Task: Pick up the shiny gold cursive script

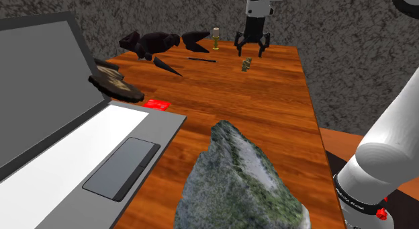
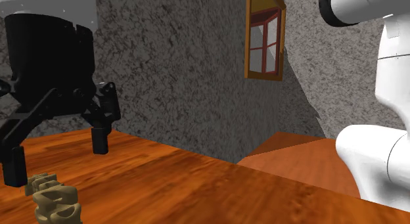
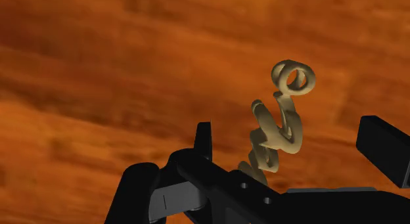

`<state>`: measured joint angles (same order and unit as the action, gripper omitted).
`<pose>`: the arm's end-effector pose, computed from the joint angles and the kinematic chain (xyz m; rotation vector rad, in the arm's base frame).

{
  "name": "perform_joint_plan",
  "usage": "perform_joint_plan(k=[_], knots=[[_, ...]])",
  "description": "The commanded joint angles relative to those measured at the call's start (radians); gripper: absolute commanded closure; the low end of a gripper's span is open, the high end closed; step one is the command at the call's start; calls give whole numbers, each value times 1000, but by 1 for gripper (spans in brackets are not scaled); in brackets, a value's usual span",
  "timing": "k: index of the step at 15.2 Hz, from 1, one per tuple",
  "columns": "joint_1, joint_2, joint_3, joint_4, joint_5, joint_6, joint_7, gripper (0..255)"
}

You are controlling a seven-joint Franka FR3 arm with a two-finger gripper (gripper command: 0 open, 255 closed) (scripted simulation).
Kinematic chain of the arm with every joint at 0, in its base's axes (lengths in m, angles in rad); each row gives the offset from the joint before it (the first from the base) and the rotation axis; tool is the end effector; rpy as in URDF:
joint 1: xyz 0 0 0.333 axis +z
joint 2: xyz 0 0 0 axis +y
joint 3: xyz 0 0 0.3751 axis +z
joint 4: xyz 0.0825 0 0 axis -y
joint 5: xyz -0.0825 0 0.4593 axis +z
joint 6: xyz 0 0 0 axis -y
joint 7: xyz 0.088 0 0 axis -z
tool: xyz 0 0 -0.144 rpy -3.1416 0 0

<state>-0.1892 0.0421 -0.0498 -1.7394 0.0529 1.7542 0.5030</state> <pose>0.6319 -0.1467 0.5428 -2.8790 1.1371 0.0519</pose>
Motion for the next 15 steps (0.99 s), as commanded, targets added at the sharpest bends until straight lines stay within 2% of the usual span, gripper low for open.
perform_joint_plan(k=[1, 4, 13, 14, 15], knots=[[-13, 65, -13, 81, 0, -15, 39, 0], [-34, 162, -36, 202, 4, -37, 87, 0], [-32, 163, -35, 102, 5, 64, 83, 0], [-33, 165, -35, 103, 6, 64, 83, 255], [-33, 166, -35, 103, 6, 64, 83, 255]])
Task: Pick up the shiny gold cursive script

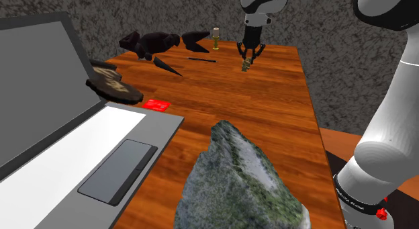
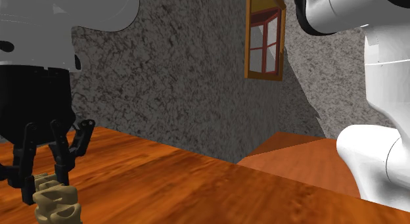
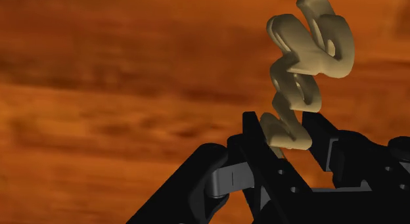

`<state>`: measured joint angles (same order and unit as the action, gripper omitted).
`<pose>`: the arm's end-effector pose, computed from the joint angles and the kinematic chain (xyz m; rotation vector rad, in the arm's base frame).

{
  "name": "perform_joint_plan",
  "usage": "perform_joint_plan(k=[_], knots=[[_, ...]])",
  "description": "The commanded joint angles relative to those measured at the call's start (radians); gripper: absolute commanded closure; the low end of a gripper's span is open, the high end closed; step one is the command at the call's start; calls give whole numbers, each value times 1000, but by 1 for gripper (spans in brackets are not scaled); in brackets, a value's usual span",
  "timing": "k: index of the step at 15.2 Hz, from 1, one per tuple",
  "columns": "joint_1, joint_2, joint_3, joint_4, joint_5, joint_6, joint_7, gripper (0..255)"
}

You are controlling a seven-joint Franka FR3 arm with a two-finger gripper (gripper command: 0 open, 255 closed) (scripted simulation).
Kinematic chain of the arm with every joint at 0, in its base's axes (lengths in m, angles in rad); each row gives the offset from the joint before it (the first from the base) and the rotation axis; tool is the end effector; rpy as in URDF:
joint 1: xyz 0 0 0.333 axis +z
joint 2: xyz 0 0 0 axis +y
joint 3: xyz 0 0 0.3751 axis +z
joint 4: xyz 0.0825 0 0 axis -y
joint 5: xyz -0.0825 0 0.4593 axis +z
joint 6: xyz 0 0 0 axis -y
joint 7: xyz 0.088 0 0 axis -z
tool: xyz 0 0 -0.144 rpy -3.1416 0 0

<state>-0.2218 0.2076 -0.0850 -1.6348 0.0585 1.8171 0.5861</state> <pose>0.6772 -0.2030 0.4937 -2.7926 1.3598 0.0461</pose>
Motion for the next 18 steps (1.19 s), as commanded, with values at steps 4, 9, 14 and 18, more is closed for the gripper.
perform_joint_plan(k=[4, 9, 14, 18], knots=[[0, 1, 0, -1, 0, 2, 0, 255], [0, -3, 0, 9, 0, -12, 1, 255], [-1, -4, 0, 75, -1, -79, 4, 255], [-2, -1, -1, 134, -1, -134, 5, 255]])
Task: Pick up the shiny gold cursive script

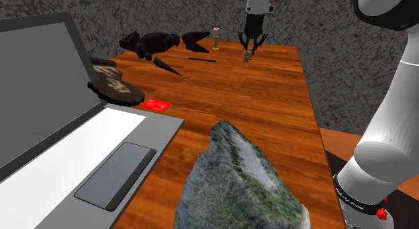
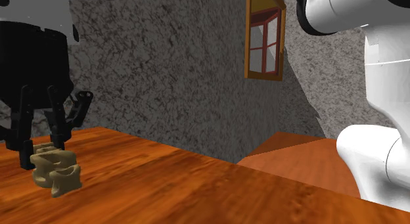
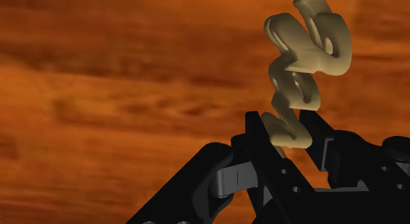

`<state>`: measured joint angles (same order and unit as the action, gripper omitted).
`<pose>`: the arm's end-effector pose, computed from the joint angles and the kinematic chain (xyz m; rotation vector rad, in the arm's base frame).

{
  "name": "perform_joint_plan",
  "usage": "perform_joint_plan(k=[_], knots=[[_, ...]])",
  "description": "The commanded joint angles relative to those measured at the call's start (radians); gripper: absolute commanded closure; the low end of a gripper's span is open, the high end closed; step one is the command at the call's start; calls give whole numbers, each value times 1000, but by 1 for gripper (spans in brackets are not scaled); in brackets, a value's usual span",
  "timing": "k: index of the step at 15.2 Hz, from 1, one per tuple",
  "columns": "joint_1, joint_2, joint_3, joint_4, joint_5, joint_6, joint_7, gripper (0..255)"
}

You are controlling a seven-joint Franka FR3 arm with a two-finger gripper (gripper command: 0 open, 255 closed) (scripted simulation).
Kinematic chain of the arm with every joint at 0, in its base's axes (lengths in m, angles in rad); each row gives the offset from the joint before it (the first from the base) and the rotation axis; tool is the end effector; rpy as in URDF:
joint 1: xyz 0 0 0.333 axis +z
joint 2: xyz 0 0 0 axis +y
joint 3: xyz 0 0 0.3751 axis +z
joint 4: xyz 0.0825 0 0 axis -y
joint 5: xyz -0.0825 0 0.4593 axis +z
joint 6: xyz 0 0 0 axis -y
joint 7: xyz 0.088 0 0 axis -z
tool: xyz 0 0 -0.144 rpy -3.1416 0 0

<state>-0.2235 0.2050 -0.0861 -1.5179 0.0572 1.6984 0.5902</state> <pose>0.6781 -0.2037 0.5499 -2.7925 1.3596 0.0450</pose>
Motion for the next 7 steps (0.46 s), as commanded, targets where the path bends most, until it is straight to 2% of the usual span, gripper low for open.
perform_joint_plan(k=[1, 7], knots=[[0, 3, 0, 32, 0, -29, 2, 255], [-1, 13, 0, 102, 1, -89, 4, 255]])
